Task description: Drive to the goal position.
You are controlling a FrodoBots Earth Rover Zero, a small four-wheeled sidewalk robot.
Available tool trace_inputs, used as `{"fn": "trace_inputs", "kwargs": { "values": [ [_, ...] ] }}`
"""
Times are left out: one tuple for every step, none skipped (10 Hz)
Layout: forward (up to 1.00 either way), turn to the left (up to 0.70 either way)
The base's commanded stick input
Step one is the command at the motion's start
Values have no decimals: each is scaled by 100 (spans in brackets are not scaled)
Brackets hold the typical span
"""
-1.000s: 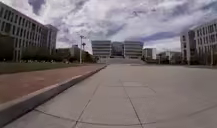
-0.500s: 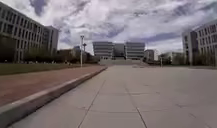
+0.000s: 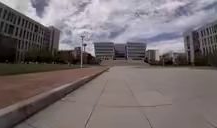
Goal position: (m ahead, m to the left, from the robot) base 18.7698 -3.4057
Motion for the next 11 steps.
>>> {"fn": "trace_inputs", "kwargs": {
  "values": [
    [100, -24],
    [100, -34],
    [100, -40],
    [100, -40],
    [100, -40],
    [100, -40],
    [100, -40],
    [100, -40],
    [100, -40],
    [100, -40],
    [100, -40]
  ]
}}
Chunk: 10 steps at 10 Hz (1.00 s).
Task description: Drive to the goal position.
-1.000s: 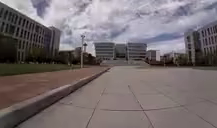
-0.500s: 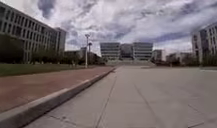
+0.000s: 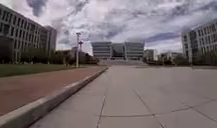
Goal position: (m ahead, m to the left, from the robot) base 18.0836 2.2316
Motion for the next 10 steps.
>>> {"fn": "trace_inputs", "kwargs": {
  "values": [
    [100, -40],
    [100, -12],
    [100, 0],
    [100, 0],
    [100, 0],
    [100, 0],
    [100, 0],
    [100, 0],
    [100, 7],
    [100, 28]
  ]
}}
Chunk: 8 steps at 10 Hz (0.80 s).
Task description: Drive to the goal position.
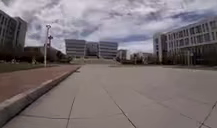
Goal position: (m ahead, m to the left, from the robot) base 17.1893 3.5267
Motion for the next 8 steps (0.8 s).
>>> {"fn": "trace_inputs", "kwargs": {
  "values": [
    [100, 40],
    [100, 40],
    [100, 39],
    [100, 0],
    [100, 0],
    [100, 0],
    [100, 0],
    [100, 0]
  ]
}}
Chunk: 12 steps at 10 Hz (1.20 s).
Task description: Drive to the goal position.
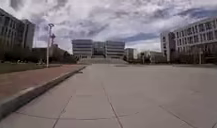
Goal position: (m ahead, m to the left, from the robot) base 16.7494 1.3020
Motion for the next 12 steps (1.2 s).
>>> {"fn": "trace_inputs", "kwargs": {
  "values": [
    [100, 0],
    [100, 0],
    [100, 0],
    [100, 0],
    [100, 0],
    [100, 0],
    [100, 0],
    [100, 0],
    [100, 0],
    [100, 0],
    [100, 0],
    [100, 0]
  ]
}}
